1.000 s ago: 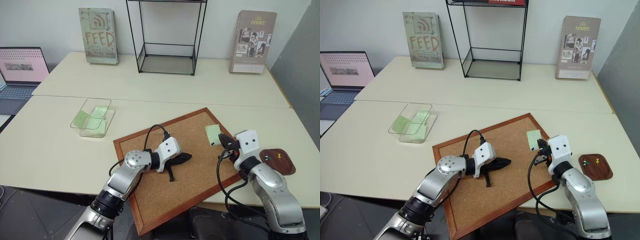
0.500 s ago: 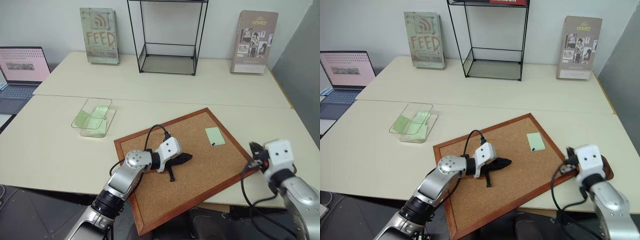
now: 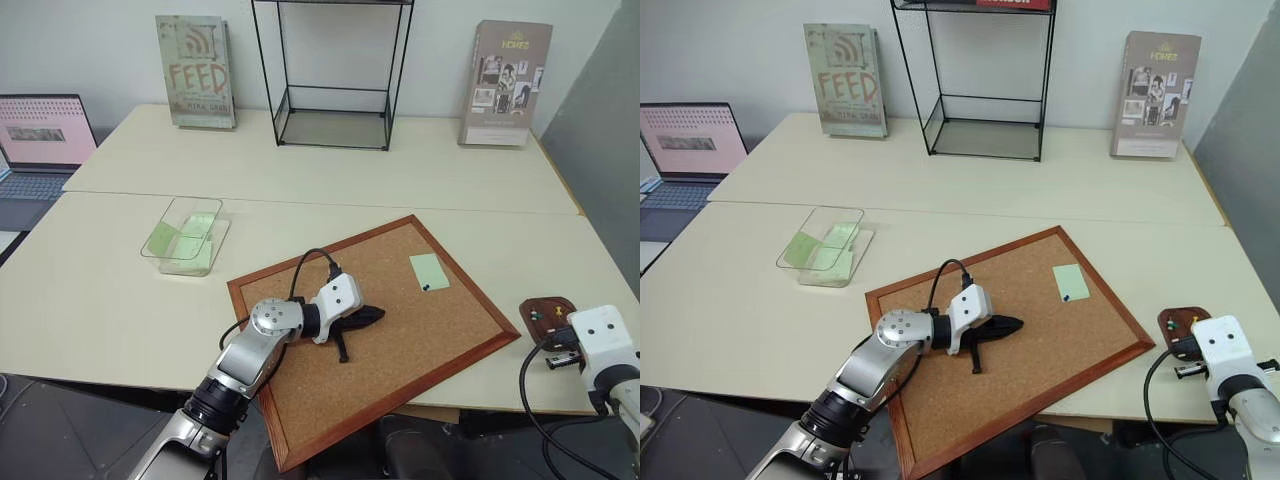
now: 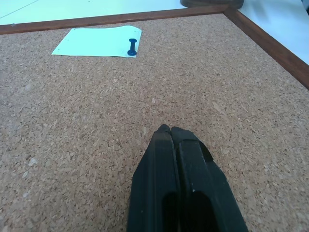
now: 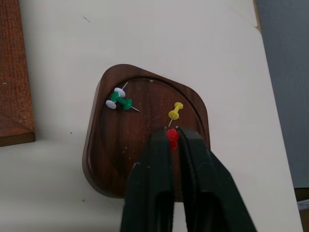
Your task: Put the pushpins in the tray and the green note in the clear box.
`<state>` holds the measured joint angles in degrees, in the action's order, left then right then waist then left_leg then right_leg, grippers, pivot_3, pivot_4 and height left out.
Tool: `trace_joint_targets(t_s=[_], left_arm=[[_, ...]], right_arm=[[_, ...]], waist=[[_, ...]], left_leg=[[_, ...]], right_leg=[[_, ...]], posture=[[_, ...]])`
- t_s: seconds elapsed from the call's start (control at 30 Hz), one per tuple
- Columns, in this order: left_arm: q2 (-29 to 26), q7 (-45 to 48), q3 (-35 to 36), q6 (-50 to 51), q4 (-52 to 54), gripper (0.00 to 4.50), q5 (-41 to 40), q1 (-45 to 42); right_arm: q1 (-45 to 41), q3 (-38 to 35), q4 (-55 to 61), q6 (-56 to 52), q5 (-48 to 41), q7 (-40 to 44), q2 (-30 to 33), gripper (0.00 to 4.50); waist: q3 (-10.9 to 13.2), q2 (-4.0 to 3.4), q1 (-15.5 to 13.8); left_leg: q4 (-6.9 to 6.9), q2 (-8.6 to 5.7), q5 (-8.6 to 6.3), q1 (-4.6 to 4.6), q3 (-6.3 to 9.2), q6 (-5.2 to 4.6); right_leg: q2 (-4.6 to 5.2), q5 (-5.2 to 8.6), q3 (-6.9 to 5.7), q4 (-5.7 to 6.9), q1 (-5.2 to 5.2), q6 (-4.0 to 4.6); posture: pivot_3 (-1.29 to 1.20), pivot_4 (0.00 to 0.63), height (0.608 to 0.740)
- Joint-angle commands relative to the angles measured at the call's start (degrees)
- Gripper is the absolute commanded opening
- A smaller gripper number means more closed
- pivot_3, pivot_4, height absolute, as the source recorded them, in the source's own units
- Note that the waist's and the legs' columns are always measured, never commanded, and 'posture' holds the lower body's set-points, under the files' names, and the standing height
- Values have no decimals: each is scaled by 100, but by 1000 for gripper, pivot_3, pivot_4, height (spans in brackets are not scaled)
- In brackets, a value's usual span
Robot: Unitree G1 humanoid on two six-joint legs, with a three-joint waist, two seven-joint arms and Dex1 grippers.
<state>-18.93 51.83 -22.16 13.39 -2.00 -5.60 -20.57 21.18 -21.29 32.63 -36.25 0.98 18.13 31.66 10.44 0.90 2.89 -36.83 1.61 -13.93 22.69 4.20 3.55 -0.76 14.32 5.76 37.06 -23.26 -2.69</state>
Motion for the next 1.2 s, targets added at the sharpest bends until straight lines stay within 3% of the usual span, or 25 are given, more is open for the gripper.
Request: trace_joint_targets(t_s=[0.03, 0.27, 0.4, 0.53, 0.67, 0.9, 1.2], left_arm=[[-36, -7, -154, 133, -134, 0, 149, 117], [-65, -7, -129, 143, -124, 0, 151, 119], [-80, 0, -123, 130, -130, 0, 153, 124], [-89, 13, -121, 121, -152, 0, 153, 117], [-91, 26, -113, 103, -203, 0, 156, 75], [-80, 12, -111, 73, -251, 0, 161, 38], [-103, 1, -90, 86, -183, 0, 163, 72]], right_arm=[[-95, -67, -32, -79, -16, 92, 68, 1388], [-206, -185, -52, -192, -44, 135, 35, 2966], [-389, -543, 245, -69, -513, 278, -165, 3746], [-576, -603, 693, -50, -1344, 658, -442, 3746], [-857, 130, 1015, -200, -1790, 687, -791, 3746], [-1575, 1571, 401, 174, -1324, 356, -1136, 3746], [-2090, 2014, -706, 785, -1031, 256, -1261, 3746]], waist=[[0, 0, -1], [0, 0, 1], [-1, -1, 1], [-4, -6, 5], [-5, -6, 14], [-6, -5, 30], [-6, -5, 24]], left_leg=[[1, 0, 0, 0, 1, 0], [1, 0, 0, -1, 2, 0], [1, 0, 0, -1, 2, 0], [2, 1, 0, -1, 2, 0], [1, 2, 0, -1, 6, 0], [-1, 3, 0, -2, 6, -1], [4, 2, 0, 0, 8, -1]], right_leg=[[0, 0, -1, 1, 0, 0], [-1, 0, -1, 2, 0, 0], [-2, 0, -1, 2, 0, 0], [-3, 0, -1, 3, 0, -1], [-5, -1, -2, 3, 1, -1], [-5, -1, -2, 2, 1, -1], [-6, -2, -4, 6, 0, -3]], posture=[[0, 150, 740], [0, 150, 740], [0, 150, 740], [0, 150, 740], [0, 150, 740], [0, 150, 740], [0, 150, 740]])
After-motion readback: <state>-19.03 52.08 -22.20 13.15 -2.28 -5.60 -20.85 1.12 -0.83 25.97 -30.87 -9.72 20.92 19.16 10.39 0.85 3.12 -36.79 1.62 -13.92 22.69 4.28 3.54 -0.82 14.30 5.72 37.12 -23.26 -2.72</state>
